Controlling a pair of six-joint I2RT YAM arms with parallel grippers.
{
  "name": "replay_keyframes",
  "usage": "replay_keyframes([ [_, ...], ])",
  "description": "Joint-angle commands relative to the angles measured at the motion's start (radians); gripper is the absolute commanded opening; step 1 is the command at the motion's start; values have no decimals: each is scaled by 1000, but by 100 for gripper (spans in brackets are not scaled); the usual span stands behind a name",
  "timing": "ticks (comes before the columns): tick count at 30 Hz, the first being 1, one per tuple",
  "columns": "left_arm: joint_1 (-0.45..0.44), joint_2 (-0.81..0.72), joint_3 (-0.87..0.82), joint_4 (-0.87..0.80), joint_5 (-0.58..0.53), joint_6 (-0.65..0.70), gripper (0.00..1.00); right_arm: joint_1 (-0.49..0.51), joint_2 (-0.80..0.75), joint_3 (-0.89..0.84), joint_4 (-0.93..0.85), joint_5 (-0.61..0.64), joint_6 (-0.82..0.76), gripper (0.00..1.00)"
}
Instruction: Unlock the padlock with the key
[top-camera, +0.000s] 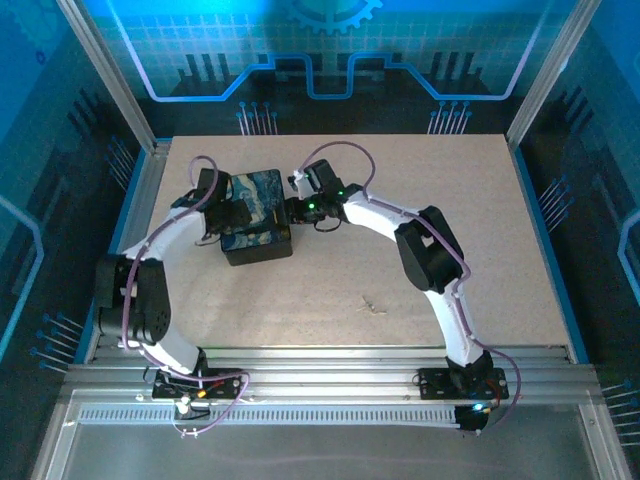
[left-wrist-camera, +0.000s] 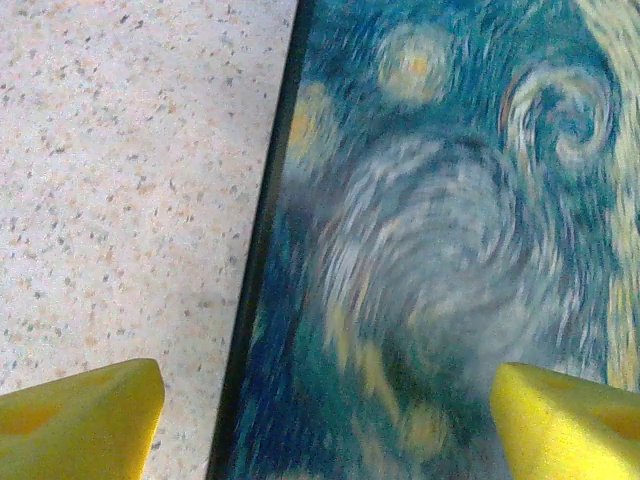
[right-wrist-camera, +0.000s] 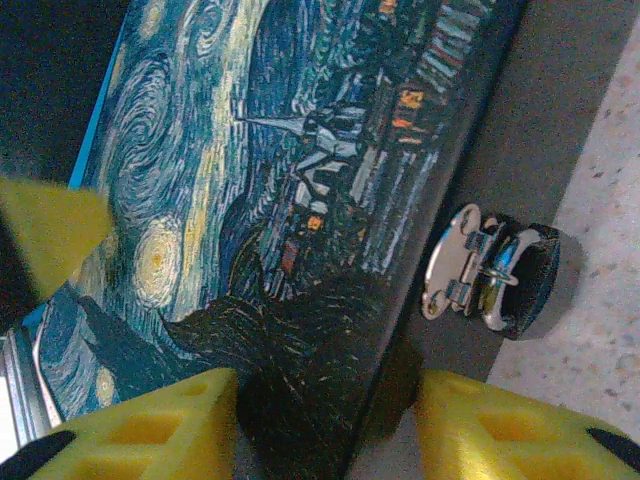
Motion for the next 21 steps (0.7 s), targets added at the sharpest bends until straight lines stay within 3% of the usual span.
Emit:
replay_keyframes([
  [1, -1, 61, 69, -8, 40, 60, 84, 49, -54, -96, -24, -27, 49, 46],
  [10, -39, 167, 167, 78, 244, 138, 81, 107, -167, -316, 138, 21, 183, 38],
  [12, -67, 194, 193, 109, 316, 151, 81, 119, -198, -365, 160, 52, 208, 40],
  [18, -122, 265, 277, 127, 325, 124, 81, 125, -254, -454, 187, 113, 250, 42],
  [21, -118, 257, 281, 138, 310, 119, 81, 119, -300, -486, 153, 146, 232, 54],
])
